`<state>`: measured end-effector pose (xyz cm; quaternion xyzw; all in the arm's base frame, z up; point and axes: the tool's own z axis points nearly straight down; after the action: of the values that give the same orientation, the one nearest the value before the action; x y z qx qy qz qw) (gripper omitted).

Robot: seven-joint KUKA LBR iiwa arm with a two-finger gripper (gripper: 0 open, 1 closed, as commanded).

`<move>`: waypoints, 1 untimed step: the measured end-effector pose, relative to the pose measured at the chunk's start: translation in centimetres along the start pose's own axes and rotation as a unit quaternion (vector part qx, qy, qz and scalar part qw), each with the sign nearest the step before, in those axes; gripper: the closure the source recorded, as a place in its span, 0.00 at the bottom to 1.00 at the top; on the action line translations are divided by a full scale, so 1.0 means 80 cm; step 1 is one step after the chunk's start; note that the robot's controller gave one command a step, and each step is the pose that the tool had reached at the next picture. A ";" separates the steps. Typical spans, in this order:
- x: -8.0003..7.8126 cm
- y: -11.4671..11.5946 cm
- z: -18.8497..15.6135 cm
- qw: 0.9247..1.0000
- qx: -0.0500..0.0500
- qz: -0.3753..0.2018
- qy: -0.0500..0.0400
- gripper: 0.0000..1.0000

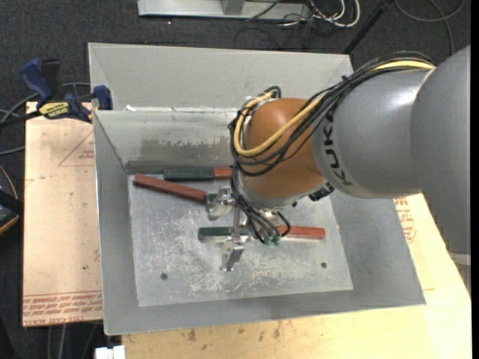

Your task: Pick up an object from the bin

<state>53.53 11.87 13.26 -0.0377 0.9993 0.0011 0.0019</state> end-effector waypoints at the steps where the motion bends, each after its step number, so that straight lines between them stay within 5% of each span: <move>1: 0.020 -0.045 -0.002 0.999 0.001 -0.040 0.002 0.00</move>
Offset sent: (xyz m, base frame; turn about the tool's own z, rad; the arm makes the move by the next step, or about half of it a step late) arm 0.0495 -0.0914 0.0015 -0.1244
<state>52.17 8.19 13.37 -0.0774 0.9970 0.0001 -0.0004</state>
